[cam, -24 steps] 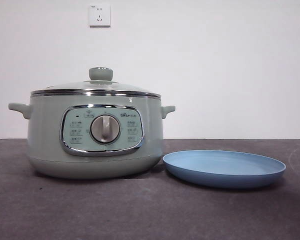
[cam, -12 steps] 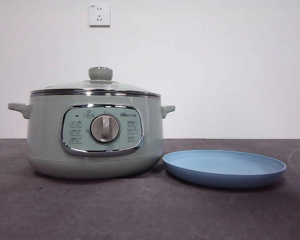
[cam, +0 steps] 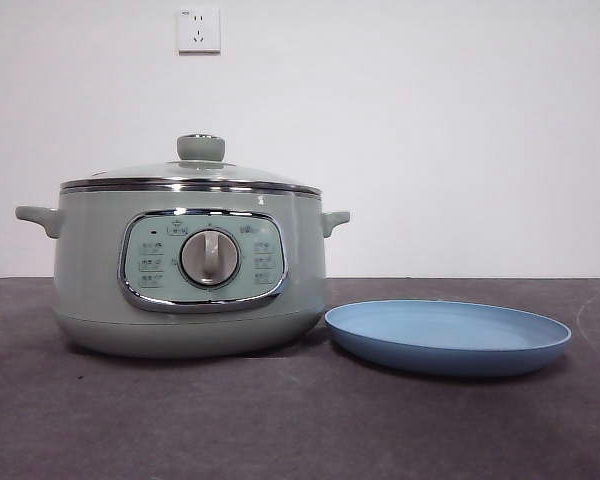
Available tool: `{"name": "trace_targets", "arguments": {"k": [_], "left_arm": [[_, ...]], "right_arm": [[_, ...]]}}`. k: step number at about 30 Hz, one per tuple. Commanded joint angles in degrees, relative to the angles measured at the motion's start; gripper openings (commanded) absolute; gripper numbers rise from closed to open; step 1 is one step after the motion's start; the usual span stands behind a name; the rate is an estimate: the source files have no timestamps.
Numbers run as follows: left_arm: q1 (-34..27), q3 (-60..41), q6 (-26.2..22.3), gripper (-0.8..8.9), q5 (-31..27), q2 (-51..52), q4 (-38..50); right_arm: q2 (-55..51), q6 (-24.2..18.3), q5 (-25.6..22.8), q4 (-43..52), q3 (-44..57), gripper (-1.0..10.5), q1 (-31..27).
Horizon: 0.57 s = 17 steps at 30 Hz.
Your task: Take the corn out from the steamer,put the corn on the plate,close the lid
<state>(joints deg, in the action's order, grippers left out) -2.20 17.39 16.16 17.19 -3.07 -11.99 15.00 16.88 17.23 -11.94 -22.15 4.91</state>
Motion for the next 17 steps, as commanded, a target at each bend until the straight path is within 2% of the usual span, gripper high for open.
{"name": "trace_targets", "arguments": {"k": [1, 10, 17], "left_arm": [[-0.04, 4.15, 0.11, -0.07, 2.05, -2.45, -3.1], [-0.04, 18.97, -6.23, -0.07, 10.45, -15.8, -15.15], [-0.04, 27.82, -11.26, -0.07, 14.16, -25.55, -24.11]], "right_arm": [[6.43, -3.15, 5.51, -3.43, -6.43, -0.1, 0.09], [23.54, -14.75, 18.91, -19.08, -25.68, -0.1, 0.13], [30.45, -21.62, 22.08, -32.3, -34.23, -0.1, 0.2]]}}
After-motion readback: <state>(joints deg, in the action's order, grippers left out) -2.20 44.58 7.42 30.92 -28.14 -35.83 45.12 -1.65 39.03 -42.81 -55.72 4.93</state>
